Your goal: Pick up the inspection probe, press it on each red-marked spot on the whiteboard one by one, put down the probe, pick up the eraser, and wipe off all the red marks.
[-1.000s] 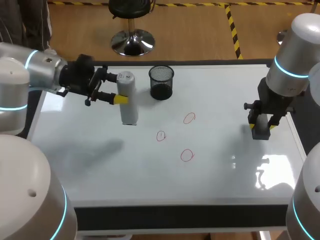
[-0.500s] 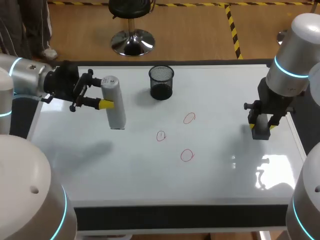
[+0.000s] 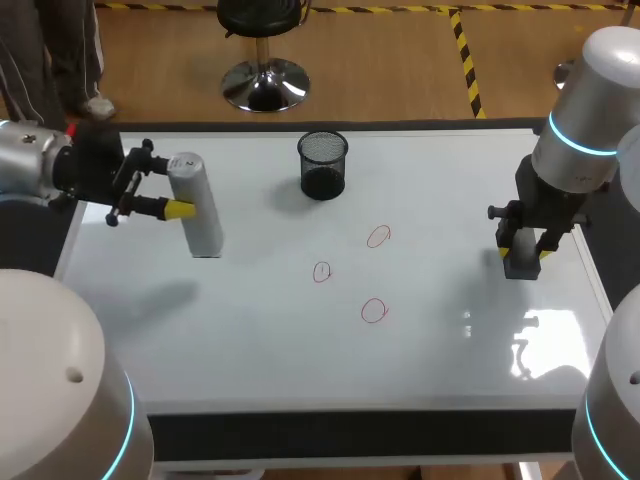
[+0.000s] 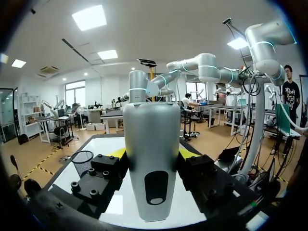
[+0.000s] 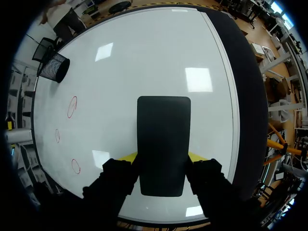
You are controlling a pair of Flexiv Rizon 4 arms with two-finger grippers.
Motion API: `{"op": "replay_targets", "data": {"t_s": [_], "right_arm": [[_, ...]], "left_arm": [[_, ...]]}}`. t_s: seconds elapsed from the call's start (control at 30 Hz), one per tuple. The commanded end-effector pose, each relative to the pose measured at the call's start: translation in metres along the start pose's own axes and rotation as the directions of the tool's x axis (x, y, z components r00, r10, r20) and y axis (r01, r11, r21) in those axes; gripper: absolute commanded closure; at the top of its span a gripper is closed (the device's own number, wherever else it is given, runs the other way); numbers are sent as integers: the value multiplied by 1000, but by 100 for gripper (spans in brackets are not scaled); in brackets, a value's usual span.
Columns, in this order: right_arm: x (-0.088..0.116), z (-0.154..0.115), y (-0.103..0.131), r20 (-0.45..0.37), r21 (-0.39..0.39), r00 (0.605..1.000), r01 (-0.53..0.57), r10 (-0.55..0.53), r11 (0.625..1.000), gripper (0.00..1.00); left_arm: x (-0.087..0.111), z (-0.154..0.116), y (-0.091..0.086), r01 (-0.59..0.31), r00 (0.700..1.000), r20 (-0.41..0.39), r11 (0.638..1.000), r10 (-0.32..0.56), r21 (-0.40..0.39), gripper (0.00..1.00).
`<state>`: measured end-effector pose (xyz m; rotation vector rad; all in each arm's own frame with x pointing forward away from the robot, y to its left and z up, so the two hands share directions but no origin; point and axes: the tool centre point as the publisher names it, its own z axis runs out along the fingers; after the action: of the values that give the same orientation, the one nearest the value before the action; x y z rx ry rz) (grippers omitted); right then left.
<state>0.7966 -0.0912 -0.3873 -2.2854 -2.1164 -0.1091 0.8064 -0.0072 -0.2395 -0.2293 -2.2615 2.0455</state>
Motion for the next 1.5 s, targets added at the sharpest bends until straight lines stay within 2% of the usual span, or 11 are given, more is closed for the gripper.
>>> {"op": "replay_targets", "data": {"t_s": [0.03, 0.27, 0.6, 1.5], "right_arm": [[-1, -1, 0, -1, 1, 1000, 1, -1, 1000, 100], [-1, -1, 0, -1, 1, 1000, 1, -1, 1000, 100], [-1, -1, 0, -1, 1, 1000, 1, -1, 1000, 100], [-1, -1, 0, -1, 1, 1000, 1, -1, 1000, 100]], "left_arm": [[8, -14, 1, -3, 1000, 14, 1000, 2, 4, 100], [18, -39, 3, 0, 998, 62, 1000, 0, 3, 100], [29, -61, -3, -15, 995, 99, 1000, 17, -14, 100], [30, -63, -4, -19, 995, 101, 1000, 20, -12, 100]]}}
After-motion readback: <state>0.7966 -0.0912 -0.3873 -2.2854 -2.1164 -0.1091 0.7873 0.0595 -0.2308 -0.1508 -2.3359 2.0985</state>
